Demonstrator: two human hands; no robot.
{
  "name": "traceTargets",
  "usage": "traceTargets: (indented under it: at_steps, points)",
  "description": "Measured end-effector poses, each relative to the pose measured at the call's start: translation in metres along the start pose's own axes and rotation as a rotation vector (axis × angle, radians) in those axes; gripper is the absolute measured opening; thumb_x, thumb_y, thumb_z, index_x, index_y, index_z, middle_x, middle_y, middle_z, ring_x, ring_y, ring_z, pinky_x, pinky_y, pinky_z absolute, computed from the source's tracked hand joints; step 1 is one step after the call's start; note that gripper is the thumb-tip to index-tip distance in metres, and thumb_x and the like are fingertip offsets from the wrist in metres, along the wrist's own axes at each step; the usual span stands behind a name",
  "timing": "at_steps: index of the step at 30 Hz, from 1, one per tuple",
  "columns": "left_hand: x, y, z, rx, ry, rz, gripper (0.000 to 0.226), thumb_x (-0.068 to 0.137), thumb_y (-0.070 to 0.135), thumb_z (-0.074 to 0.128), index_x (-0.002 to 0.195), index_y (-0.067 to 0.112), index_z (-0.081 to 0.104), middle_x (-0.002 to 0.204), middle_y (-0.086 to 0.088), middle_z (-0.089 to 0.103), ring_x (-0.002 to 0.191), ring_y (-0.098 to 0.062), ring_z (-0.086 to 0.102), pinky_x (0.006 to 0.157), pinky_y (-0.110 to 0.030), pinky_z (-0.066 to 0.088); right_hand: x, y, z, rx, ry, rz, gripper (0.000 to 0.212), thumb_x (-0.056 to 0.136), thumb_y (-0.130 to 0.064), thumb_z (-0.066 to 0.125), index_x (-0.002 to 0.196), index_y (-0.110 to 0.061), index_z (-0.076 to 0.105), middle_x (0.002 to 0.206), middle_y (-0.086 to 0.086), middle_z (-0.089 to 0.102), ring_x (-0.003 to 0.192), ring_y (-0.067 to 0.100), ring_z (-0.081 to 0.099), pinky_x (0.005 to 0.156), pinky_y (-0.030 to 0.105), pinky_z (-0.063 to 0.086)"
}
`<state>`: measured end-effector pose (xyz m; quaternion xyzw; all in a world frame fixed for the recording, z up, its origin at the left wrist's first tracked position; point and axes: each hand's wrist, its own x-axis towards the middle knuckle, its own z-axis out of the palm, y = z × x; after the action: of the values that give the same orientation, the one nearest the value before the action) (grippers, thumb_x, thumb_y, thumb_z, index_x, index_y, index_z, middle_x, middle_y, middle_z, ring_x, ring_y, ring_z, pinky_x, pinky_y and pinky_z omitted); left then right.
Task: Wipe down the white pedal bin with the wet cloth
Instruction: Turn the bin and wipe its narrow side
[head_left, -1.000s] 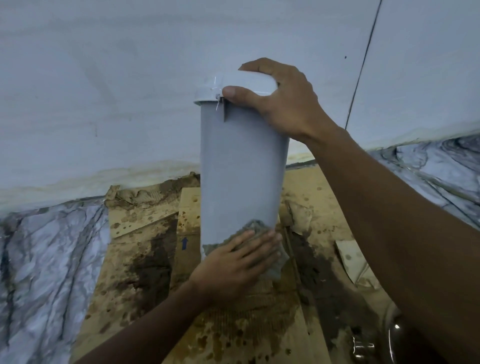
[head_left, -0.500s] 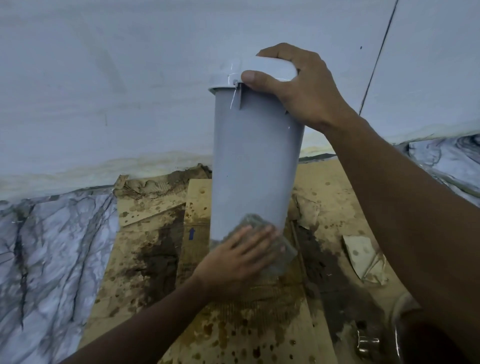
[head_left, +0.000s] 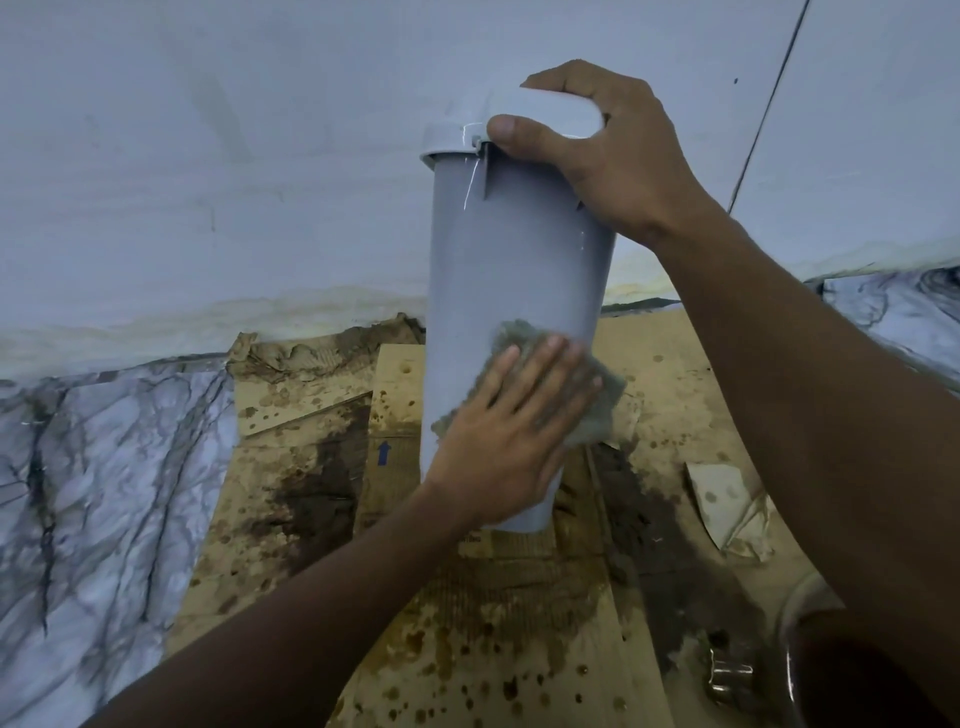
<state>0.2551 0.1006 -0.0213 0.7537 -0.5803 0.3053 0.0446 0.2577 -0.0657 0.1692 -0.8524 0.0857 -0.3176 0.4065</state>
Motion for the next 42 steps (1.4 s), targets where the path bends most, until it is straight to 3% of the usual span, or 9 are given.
traceTargets:
  at_steps: [4,7,11,15,20,26,29,38,42]
  points:
    - [-0.053,0.013,0.017,0.015,-0.169,0.262,0.068,0.101,0.043,0.045,0.158,0.012,0.025,0.166,-0.014,0.012,0.155,-0.029,0.002,0.125,-0.046,-0.007,-0.001,0.001,-0.001,0.009,-0.006,-0.018,0.068,0.059,-0.089,0.066,0.105,-0.039,0.071,0.113,-0.025,0.068,0.11,0.001,0.062,0.097,0.045,0.053]
    - [-0.063,0.008,0.018,0.011,-0.164,0.27,0.064,0.103,0.043,0.036,0.158,0.013,0.023,0.166,-0.011,0.011,0.155,-0.026,0.001,0.126,-0.043,-0.004,-0.001,0.0,-0.001,0.006,-0.01,-0.027,0.071,0.059,-0.09,0.065,0.108,-0.039,0.071,0.115,-0.023,0.068,0.112,0.001,0.062,0.099,0.044,0.052]
    - [-0.032,-0.019,0.0,-0.013,-0.069,0.089,0.061,0.106,0.046,0.019,0.158,0.015,0.016,0.165,-0.012,0.0,0.155,-0.025,-0.006,0.125,-0.043,-0.004,-0.001,0.0,0.001,-0.008,-0.006,-0.045,0.068,0.063,-0.086,0.066,0.108,-0.036,0.071,0.114,-0.021,0.069,0.109,0.002,0.063,0.097,0.044,0.053]
    - [0.016,-0.055,-0.024,-0.151,0.139,-0.185,0.066,0.101,0.042,0.043,0.155,0.006,0.031,0.162,-0.025,0.019,0.153,-0.035,0.01,0.125,-0.052,0.005,0.0,0.002,0.002,0.015,-0.001,-0.06,0.081,0.056,-0.094,0.062,0.109,-0.034,0.072,0.113,-0.018,0.07,0.107,0.003,0.065,0.097,0.043,0.053]
    - [0.011,-0.048,-0.02,-0.286,0.255,-0.351,0.066,0.1,0.036,0.051,0.153,0.001,0.032,0.161,-0.029,0.019,0.153,-0.037,0.005,0.123,-0.058,0.012,0.0,0.002,0.005,0.003,-0.011,-0.076,0.089,0.055,-0.097,0.059,0.116,-0.035,0.07,0.121,-0.017,0.068,0.113,0.005,0.063,0.099,0.042,0.051]
    - [-0.08,-0.002,0.021,-0.256,0.059,-0.339,0.072,0.102,0.046,0.037,0.159,0.013,0.008,0.167,-0.016,-0.009,0.154,-0.037,-0.005,0.124,-0.055,0.005,-0.003,0.0,-0.001,0.002,-0.014,-0.034,0.068,0.063,-0.085,0.067,0.11,-0.037,0.072,0.114,-0.024,0.069,0.108,-0.002,0.063,0.1,0.04,0.052]
    - [-0.1,0.011,0.031,-0.261,0.017,-0.336,0.07,0.105,0.049,0.027,0.16,0.018,-0.001,0.167,-0.013,-0.011,0.154,-0.038,-0.003,0.124,-0.054,0.005,-0.002,0.0,0.0,0.006,0.0,-0.021,0.068,0.061,-0.087,0.068,0.109,-0.038,0.072,0.114,-0.024,0.069,0.109,-0.001,0.063,0.1,0.042,0.052]
    - [0.045,-0.04,-0.026,-0.493,0.351,-0.714,0.073,0.104,0.039,0.042,0.159,0.008,0.007,0.167,-0.015,0.004,0.155,-0.029,0.006,0.119,-0.054,0.027,0.0,0.001,0.002,0.061,0.018,-0.037,0.078,0.053,-0.092,0.066,0.105,-0.035,0.074,0.11,-0.02,0.072,0.107,0.003,0.066,0.096,0.044,0.054]
    - [0.082,-0.028,-0.035,-0.406,0.41,-0.874,0.071,0.105,0.042,0.038,0.158,0.002,0.014,0.165,-0.021,0.013,0.154,-0.035,0.011,0.12,-0.053,0.022,-0.001,0.0,0.005,0.019,0.019,-0.074,0.074,0.06,-0.09,0.064,0.105,-0.032,0.074,0.108,-0.017,0.072,0.105,0.003,0.066,0.094,0.044,0.053]
